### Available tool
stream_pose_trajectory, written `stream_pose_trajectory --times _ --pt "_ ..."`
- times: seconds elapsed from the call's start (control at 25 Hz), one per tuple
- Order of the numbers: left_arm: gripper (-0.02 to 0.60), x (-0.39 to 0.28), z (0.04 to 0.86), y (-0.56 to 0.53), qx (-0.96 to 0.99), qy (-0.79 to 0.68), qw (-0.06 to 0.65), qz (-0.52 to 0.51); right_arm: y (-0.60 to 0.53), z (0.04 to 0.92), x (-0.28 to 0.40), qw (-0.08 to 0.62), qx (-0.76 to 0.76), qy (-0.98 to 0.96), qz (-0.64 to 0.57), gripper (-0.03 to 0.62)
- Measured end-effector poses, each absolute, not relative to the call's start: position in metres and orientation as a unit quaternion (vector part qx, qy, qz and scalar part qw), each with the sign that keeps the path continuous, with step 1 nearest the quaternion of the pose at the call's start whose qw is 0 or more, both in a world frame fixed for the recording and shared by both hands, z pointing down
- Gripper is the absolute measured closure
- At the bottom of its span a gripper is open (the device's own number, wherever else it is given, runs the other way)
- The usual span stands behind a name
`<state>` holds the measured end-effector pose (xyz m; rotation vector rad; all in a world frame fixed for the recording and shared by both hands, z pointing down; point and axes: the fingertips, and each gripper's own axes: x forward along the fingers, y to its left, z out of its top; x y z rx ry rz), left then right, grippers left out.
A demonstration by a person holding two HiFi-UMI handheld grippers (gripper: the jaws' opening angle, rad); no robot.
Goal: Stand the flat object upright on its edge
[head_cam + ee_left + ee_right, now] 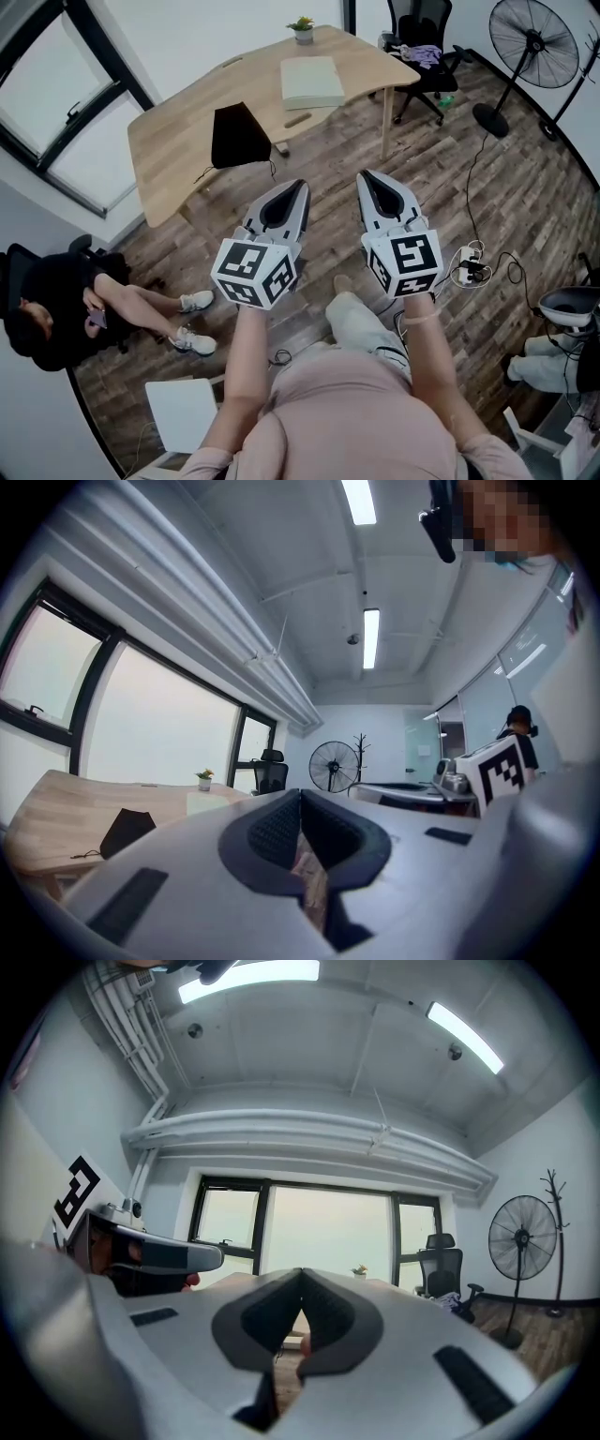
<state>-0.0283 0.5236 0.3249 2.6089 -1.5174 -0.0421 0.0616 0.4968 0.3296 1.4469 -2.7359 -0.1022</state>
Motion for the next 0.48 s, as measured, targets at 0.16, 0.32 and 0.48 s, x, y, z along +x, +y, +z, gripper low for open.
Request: stream_pose_trajectory --times 0.16,0.32,0.48 --pt "0.571 -0.029 0.326 0.502 0.862 -0.502 0.066 -0.014 0.479 0.332 0.061 0.027 0.465 -0.884 -0.033 0.594" --pt "0.571 -0.026 0.328 0.483 0.863 -0.500 0.069 -0.013 0.462 0.334 0.062 0.029 0.463 -0.886 -0.028 0.594" --pt "0.571 -0.024 0.331 0.463 0.864 -0.498 0.072 -0.008 0.444 0.335 0.060 0.031 0.461 -0.886 -0.024 0.594"
